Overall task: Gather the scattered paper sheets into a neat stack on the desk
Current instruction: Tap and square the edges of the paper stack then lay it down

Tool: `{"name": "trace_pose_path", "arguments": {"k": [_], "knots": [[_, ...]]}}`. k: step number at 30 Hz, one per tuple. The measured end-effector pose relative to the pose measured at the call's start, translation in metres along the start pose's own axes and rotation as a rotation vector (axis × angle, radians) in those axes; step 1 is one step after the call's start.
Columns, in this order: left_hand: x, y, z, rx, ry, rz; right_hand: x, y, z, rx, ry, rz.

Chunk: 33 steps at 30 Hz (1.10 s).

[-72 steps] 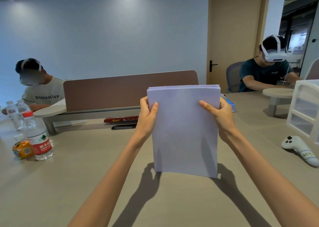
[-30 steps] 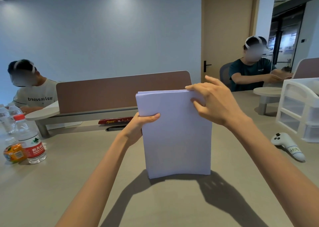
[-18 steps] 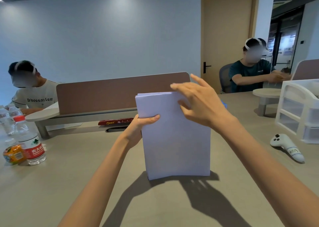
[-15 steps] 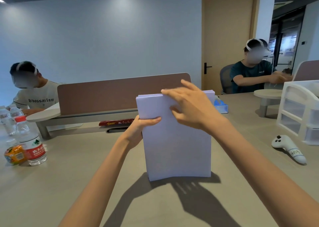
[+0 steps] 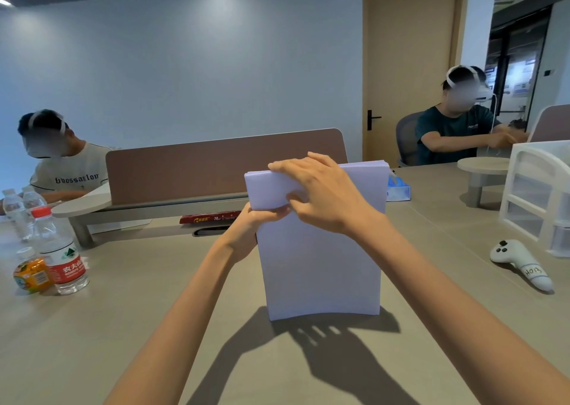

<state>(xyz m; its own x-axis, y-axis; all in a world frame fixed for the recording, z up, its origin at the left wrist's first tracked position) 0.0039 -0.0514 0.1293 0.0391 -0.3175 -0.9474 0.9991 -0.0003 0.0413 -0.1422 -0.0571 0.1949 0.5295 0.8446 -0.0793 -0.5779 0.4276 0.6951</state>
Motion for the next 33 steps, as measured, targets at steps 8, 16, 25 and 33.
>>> {"name": "trace_pose_path", "arguments": {"k": [8,16,25,33], "knots": [[0.006,0.001,0.003,-0.003,0.058,-0.002,-0.054,0.008,-0.035,-0.25,-0.113,-0.16],[0.006,0.003,0.002,-0.038,0.046,0.03,-0.077,0.015,-0.06,-0.398,-0.183,0.093],[-0.01,0.005,0.0,0.105,0.14,0.039,-0.084,-0.025,-0.086,-0.035,-0.738,1.429],[-0.033,0.004,0.005,-0.023,0.045,0.064,-0.082,-0.026,-0.075,-0.08,-0.706,1.341]]}}
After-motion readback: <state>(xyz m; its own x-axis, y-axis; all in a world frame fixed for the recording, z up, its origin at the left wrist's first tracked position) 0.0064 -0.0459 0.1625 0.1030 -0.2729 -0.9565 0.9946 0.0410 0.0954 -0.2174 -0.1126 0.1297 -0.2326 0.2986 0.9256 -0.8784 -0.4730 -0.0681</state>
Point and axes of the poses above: each hand's wrist, its own z-axis towards the middle knuckle, its own y-axis out of the back of the hand, x = y × z, the point moved 4 cm from there along z, towards the middle knuckle
